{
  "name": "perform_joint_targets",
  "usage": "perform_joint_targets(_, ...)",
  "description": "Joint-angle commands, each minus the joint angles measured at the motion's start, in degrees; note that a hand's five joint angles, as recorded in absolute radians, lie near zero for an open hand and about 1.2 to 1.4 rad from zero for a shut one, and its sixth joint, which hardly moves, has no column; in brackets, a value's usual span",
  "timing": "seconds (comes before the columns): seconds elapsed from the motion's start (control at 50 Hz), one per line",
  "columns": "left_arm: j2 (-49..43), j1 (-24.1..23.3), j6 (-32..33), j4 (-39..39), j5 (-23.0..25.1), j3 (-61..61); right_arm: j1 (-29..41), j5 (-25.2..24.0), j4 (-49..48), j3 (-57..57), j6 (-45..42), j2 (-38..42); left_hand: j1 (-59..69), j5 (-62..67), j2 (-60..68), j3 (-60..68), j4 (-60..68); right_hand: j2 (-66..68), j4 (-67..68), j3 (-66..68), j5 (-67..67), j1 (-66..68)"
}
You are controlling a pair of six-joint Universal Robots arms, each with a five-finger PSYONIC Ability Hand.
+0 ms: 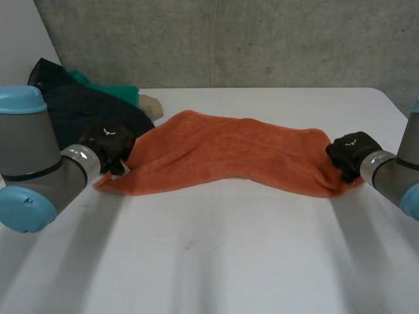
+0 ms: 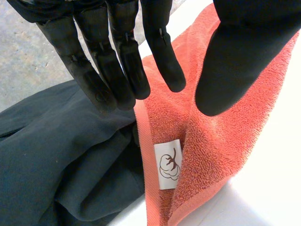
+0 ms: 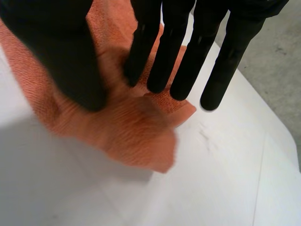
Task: Fold the laundry.
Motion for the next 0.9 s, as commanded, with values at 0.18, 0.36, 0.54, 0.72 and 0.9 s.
perform_joint_targets(0.18, -0.84, 1.67, 2.87, -2.33, 1.17, -0.4, 2.3, 1.84, -4.66, 2.22, 0.01, -0.2, -16.67, -16.24, -16.46, -16.33, -16.29, 19.96, 21.11, 20.91, 21.82, 20.0)
perform_joint_targets(0.36, -6.46, 5.09, 5.76, -2.42, 2.22, 0.39, 2.92, 1.93, -4.75, 2.4, -0.34, 0.23, -25.6, -25.17, -25.39, -25.26, -25.22, 19.96, 21.11, 20.91, 21.82, 20.0)
perform_joint_targets(0.54, -12.52, 6.5, 8.05, 0.22, 4.24, 3.99, 4.06, 1.93, -4.75, 3.45, -0.43, -0.12, -23.42, -22.99, -23.21, -23.08, -23.04, 19.96, 21.11, 20.91, 21.82, 20.0)
perform_joint_targets(0.72, -16.31, 6.15, 7.7, -2.5, 5.39, 7.94, 4.33, 1.93, -4.75, 3.8, -0.25, -0.47, 12.48, 12.92, 12.69, 12.83, 12.86, 19.96, 21.11, 20.91, 21.82, 20.0)
perform_joint_targets(0.9, -6.76, 5.1, 3.59, -5.76, 3.45, 8.84, 2.75, 2.63, -2.56, 5.82, 1.85, -8.71, 24.17, 24.6, 24.38, 24.51, 24.55, 19.96, 21.11, 20.91, 21.82, 20.0)
